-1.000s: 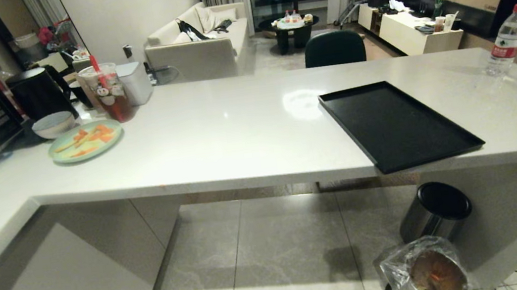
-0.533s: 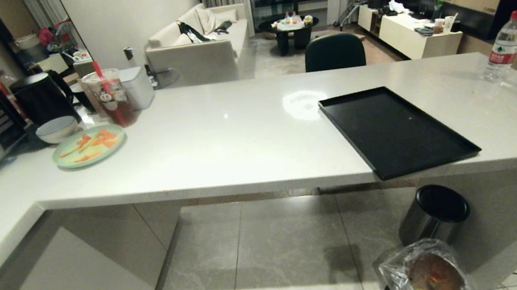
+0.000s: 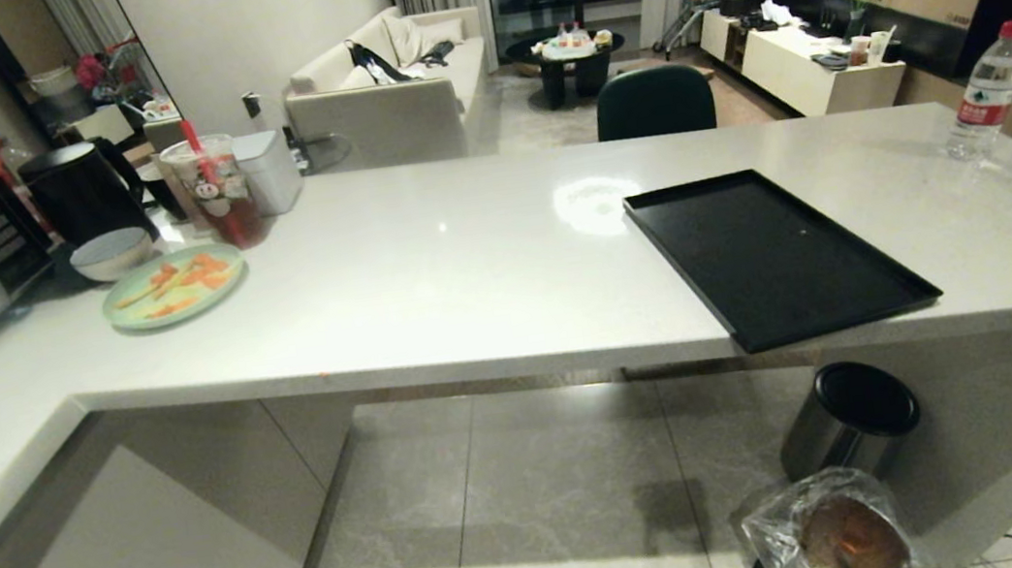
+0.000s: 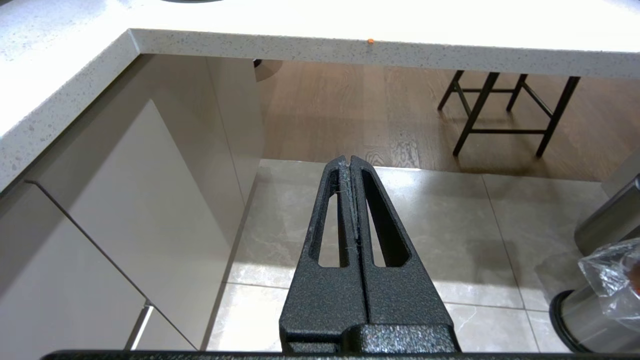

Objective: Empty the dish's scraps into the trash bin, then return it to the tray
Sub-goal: Put the bowl back to the table

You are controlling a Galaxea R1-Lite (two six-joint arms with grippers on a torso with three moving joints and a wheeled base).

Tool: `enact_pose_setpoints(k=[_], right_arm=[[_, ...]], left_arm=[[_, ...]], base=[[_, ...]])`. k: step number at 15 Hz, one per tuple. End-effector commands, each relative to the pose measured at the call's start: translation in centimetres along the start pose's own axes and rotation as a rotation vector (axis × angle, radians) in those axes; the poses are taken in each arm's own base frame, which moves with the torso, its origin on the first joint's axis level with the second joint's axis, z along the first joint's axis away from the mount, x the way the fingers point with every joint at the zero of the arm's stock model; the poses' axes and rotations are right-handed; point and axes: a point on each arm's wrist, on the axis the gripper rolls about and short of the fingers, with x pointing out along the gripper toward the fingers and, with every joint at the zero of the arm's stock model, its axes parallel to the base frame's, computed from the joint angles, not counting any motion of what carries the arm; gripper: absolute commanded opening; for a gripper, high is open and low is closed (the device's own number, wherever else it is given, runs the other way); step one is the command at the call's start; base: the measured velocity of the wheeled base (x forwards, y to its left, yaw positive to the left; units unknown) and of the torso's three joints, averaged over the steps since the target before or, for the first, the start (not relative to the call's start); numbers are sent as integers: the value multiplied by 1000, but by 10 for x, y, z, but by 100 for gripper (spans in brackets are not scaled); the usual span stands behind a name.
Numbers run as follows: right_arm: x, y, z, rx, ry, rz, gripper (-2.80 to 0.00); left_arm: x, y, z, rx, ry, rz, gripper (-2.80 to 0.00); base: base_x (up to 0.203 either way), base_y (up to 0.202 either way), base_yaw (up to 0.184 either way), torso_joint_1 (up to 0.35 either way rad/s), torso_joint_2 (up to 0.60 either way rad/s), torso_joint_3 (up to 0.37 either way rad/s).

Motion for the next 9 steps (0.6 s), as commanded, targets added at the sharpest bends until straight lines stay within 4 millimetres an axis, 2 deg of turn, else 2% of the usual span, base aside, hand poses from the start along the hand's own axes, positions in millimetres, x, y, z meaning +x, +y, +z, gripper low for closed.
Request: enact_pose_setpoints(k=[1,4,9], right_arm=[[0,0,0,0,0,1,-280],[0,0,0,0,0,-1,-280],[0,0,0,0,0,1,-280]], left_arm=[[0,0,0,0,0,0,-280],[0,0,0,0,1,0,-280],[0,0,0,0,0,0,-280]], base=[[0,0,0,0,0,0],[22,0,0,-1,-2,1],[188,0,1,3,-2,2]])
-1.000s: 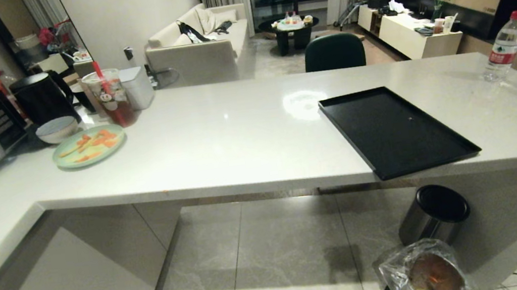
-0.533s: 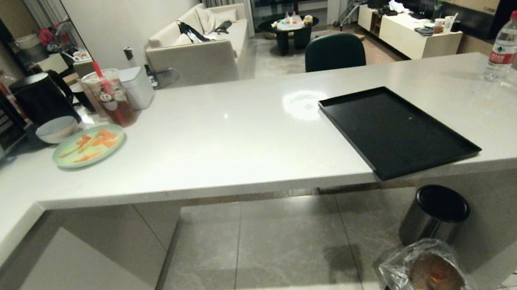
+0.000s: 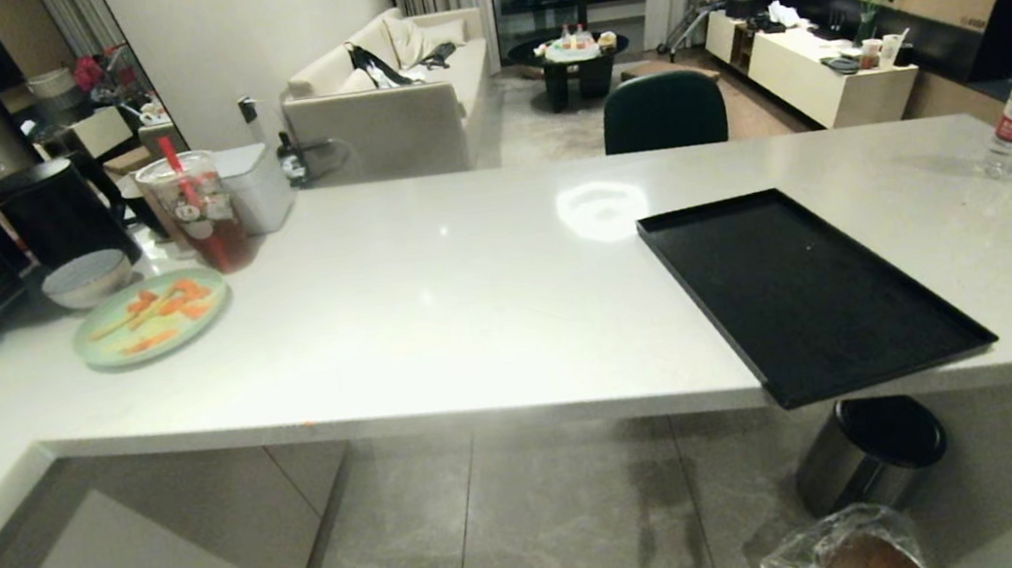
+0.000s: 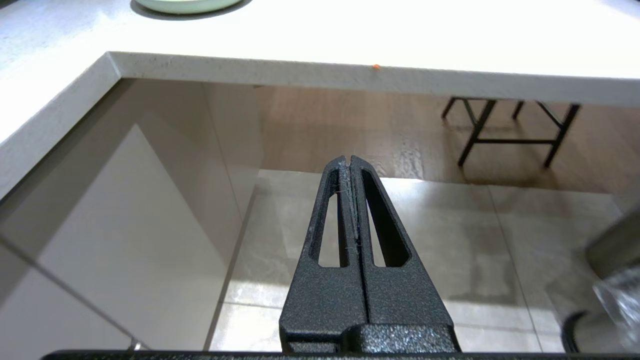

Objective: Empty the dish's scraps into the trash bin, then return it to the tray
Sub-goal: Put the bowl back to the table

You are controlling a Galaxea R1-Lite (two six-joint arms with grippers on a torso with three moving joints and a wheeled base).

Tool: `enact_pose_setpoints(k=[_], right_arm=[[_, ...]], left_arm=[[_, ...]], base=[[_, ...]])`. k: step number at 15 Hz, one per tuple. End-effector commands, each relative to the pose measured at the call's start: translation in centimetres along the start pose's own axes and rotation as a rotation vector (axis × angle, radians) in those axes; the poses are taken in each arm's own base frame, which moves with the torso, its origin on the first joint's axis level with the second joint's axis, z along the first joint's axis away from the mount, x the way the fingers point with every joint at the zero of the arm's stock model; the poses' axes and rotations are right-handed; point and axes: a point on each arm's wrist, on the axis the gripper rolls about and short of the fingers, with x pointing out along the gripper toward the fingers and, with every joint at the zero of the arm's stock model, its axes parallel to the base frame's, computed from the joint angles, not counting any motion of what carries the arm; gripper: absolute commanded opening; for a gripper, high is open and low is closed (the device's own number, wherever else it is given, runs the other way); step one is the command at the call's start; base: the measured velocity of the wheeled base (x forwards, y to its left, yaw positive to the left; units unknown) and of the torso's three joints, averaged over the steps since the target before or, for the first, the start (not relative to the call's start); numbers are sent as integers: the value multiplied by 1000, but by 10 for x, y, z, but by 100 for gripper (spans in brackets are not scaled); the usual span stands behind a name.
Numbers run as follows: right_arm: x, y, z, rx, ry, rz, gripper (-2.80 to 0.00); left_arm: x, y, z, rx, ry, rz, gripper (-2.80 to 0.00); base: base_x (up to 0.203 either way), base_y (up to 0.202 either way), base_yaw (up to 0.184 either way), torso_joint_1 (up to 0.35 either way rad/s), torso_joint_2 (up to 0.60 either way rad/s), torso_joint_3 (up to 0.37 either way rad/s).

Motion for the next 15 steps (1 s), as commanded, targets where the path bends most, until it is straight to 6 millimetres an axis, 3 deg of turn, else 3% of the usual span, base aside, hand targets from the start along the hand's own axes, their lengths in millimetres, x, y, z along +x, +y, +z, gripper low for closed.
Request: enact_pose_setpoints(k=[1,9,15], right_arm=[[0,0,0,0,0,0,-280],[0,0,0,0,0,0,-280],[0,0,0,0,-1,-1,-280]], left_arm=[[0,0,0,-1,1,0,-280],[0,0,0,-1,0,0,-280],[0,0,0,-2,0,0,-280]], base=[[198,0,3,7,2,3],[194,0,0,2,2,3],[19,0,0,2,-1,0]])
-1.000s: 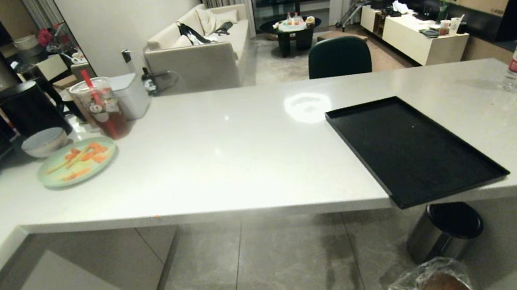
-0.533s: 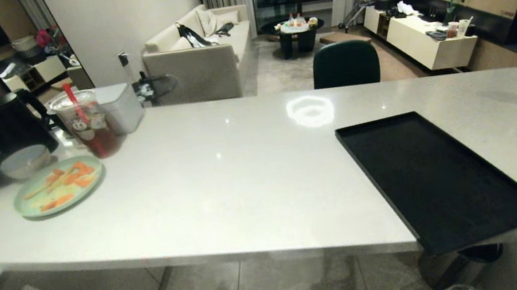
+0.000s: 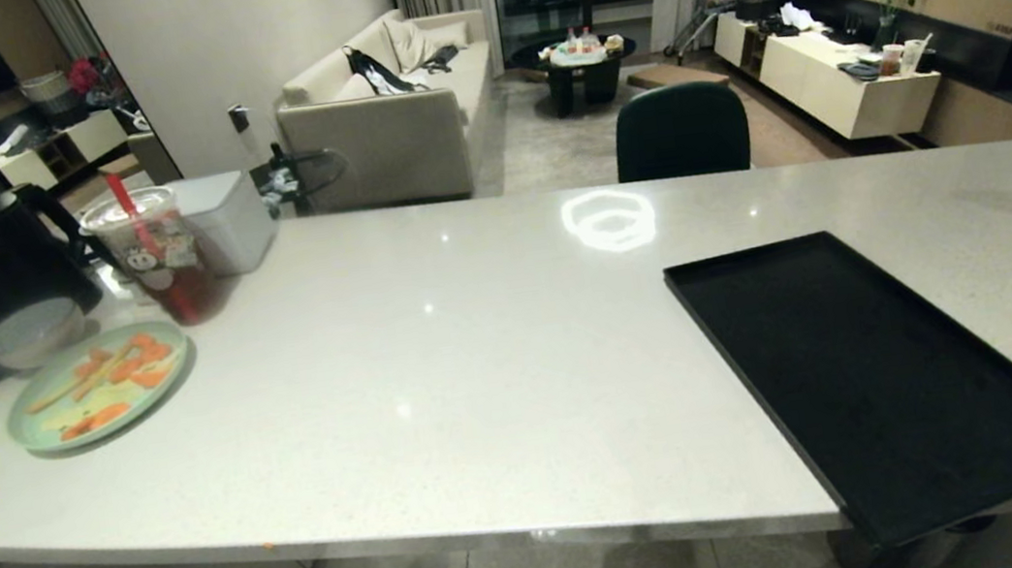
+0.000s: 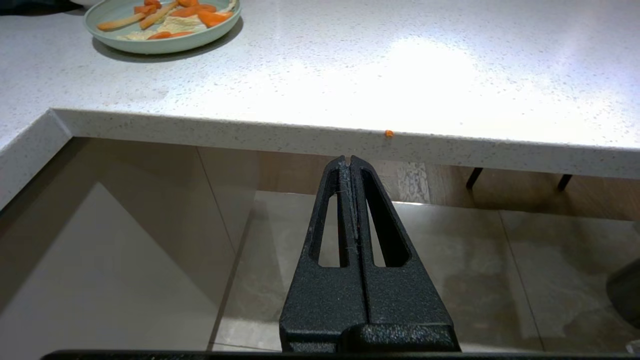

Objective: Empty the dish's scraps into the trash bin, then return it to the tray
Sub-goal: Put the bowl back to the table

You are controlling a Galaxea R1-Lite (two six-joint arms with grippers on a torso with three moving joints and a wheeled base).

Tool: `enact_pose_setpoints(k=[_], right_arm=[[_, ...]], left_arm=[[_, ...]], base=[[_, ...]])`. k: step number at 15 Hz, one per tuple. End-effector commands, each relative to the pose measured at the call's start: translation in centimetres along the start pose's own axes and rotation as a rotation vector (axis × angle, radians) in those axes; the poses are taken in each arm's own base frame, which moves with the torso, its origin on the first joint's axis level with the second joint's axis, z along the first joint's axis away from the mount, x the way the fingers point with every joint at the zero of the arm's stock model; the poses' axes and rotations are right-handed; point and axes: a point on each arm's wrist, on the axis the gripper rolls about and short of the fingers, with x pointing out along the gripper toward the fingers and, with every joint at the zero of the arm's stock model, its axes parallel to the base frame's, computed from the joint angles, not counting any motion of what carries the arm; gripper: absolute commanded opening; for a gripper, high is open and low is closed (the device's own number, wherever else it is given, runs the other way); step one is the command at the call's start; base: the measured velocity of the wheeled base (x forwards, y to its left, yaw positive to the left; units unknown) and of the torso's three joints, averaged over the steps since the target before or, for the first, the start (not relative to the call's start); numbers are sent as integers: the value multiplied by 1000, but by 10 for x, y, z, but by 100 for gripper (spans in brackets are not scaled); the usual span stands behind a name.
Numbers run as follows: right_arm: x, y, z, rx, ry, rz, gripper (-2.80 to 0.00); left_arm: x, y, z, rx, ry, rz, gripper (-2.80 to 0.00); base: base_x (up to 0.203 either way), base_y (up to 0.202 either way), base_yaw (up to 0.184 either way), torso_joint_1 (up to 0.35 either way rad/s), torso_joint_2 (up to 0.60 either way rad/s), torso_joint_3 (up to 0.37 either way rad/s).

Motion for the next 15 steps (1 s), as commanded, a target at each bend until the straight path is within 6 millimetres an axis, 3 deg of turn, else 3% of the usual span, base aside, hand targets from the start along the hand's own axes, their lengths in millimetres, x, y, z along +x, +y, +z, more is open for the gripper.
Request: enact_pose_setpoints(k=[1,12,15], right_arm=[[0,0,0,-4,-1,0,-280],[0,0,2,-53,-7,11,-280],[0,3,21,-52,-15,67,-280]], left_arm=[[0,0,0,-1,0,1,-280],[0,0,0,-1,1,1,-280],[0,0,0,-1,1,1,-280]], base=[[0,0,0,0,0,0],[0,0,0,0,0,0],[0,0,0,0,0,0]])
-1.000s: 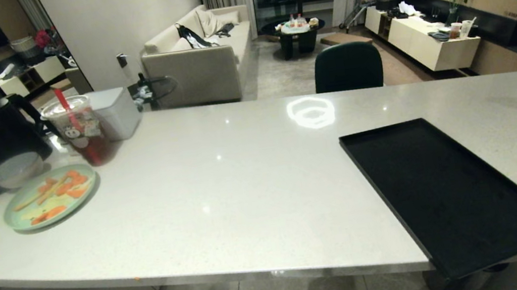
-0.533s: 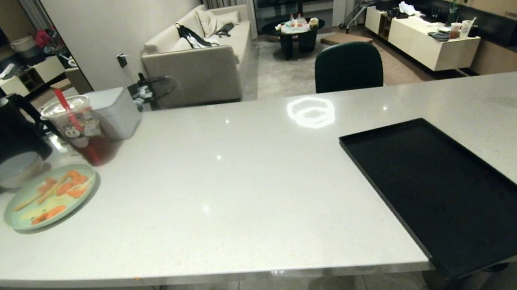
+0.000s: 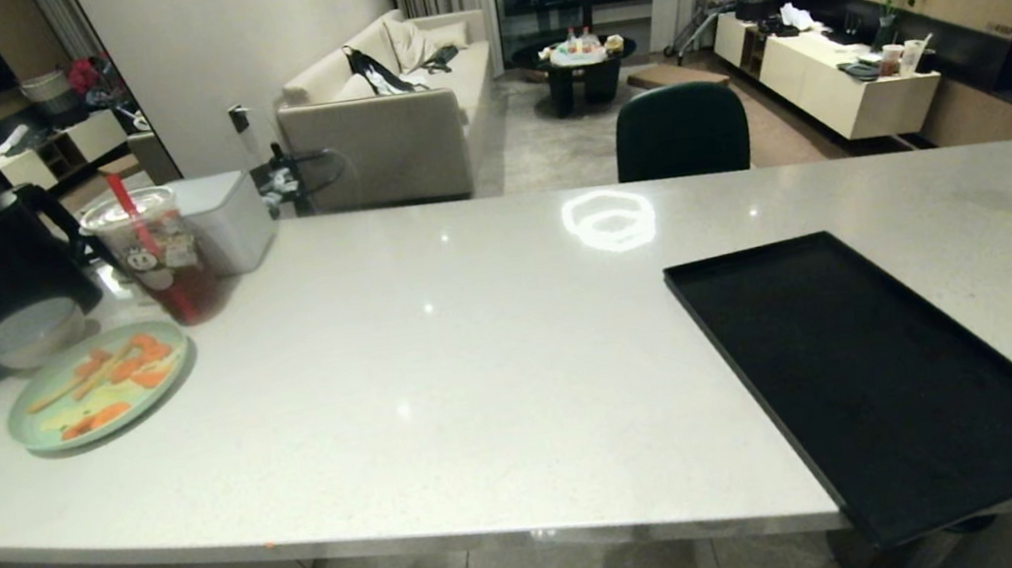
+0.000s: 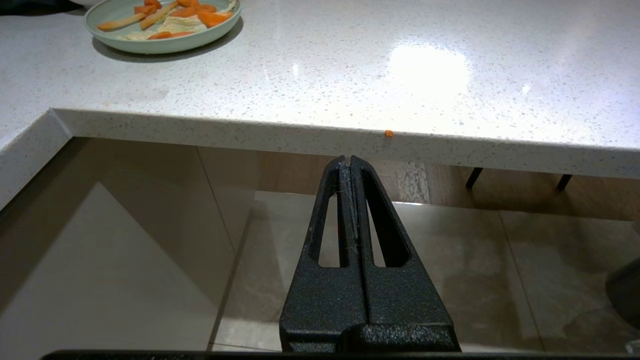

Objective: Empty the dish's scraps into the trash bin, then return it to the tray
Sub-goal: Put the bowl back to the table

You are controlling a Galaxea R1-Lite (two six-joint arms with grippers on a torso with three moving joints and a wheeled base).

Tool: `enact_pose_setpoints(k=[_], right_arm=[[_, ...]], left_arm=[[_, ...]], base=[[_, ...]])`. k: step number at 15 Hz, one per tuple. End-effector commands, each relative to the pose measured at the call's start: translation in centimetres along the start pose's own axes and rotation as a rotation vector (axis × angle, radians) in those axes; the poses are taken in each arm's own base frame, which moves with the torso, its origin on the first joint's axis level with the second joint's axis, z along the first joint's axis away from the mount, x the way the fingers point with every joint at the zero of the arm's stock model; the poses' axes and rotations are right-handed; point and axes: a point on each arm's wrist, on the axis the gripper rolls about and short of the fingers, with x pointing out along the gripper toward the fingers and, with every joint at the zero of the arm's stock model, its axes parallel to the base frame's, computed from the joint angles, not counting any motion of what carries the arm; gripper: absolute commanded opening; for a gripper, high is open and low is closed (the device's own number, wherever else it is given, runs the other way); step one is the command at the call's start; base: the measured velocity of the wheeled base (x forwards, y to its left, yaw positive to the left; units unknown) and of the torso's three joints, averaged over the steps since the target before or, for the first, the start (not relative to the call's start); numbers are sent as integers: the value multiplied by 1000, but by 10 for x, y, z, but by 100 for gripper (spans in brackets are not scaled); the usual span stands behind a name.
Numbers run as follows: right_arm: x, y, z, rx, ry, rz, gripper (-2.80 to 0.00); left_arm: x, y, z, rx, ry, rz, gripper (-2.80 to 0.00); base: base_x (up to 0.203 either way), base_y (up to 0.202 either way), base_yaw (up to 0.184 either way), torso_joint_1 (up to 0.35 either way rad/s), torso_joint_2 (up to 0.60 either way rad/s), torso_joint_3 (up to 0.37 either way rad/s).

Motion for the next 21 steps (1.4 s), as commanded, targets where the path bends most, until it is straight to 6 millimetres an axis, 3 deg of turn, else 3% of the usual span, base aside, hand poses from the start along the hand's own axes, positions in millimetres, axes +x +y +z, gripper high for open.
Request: enact_pose_setpoints(k=[1,7,10,16,19,21], right_arm=[[5,0,10,2,29,5,-280],[38,0,47,13,172,62,-280],[74,0,63,54,263,65,-280],[193,1,101,234,431,12,-280],[247,-1,109,327,552,-39,-280],[272,-1,108,420,661,-93,-280]], left_arm=[[0,0,0,-1,1,1,-280],[0,0,0,0,0,1,-280],[0,0,0,-1,1,1,-280],[0,0,0,-2,0,1,-280],[0,0,0,-2,0,1,-280],[0,0,0,-2,1,1,-280]], base=[[0,0,0,0,0,0],[0,0,0,0,0,0],[0,0,0,0,0,0],[0,0,0,0,0,0],[0,0,0,0,0,0],[0,0,0,0,0,0]])
